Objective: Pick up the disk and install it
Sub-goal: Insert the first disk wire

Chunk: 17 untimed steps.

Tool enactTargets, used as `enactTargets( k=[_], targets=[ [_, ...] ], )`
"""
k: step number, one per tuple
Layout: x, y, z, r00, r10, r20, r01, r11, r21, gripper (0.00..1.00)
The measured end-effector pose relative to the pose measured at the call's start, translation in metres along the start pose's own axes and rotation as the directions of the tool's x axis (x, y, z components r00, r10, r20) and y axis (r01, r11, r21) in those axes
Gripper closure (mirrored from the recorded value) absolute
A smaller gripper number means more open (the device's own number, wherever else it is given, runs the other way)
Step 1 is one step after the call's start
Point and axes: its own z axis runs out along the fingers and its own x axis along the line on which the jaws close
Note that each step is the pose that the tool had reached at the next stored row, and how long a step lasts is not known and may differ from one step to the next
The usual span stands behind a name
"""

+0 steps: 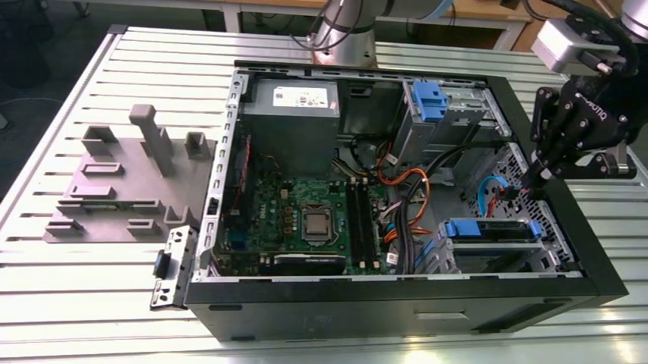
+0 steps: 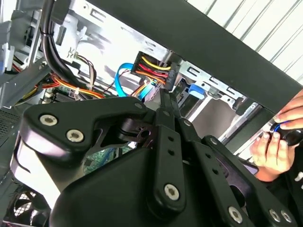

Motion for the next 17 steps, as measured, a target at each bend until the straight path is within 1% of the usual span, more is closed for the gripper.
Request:
enactTargets(
  k=[1, 2, 4, 5, 6, 13, 14, 15, 17],
  targets=[
    [-0.0009, -0.0007, 0.0001, 1.0, 0.0, -0.0071, 0.0, 1.0, -0.007, 0.89],
    [-0.0013, -0.0013, 0.0002, 0.9998, 0.0, -0.0196, 0.0, 0.9999, -0.012, 0.89],
    [-0.0019, -0.0024, 0.0006, 0.9991, 0.0, -0.042, -0.001, 0.9999, -0.0159, 0.89],
    [-0.0024, -0.0029, 0.0009, 0.9988, 0.0, -0.0481, -0.001, 0.9999, -0.0163, 0.89],
    [-0.0024, -0.0031, 0.0011, 0.9988, 0.0, -0.0492, -0.001, 0.9999, -0.0163, 0.89],
    [-0.0026, -0.0034, 0.001, 0.9987, 0.0, -0.051, -0.001, 0.9999, -0.0169, 0.89],
    [-0.0028, -0.004, 0.0011, 0.9986, 0.0, -0.053, -0.001, 0.9998, -0.0177, 0.83],
    [-0.0031, -0.0049, 0.001, 0.9984, 0.0, -0.0564, -0.001, 0.9998, -0.0189, 0.76],
    [-0.0035, -0.0068, 0.001, 0.9982, -0.001, -0.0605, -0.001, 0.9998, -0.0203, 0.76]
  ],
)
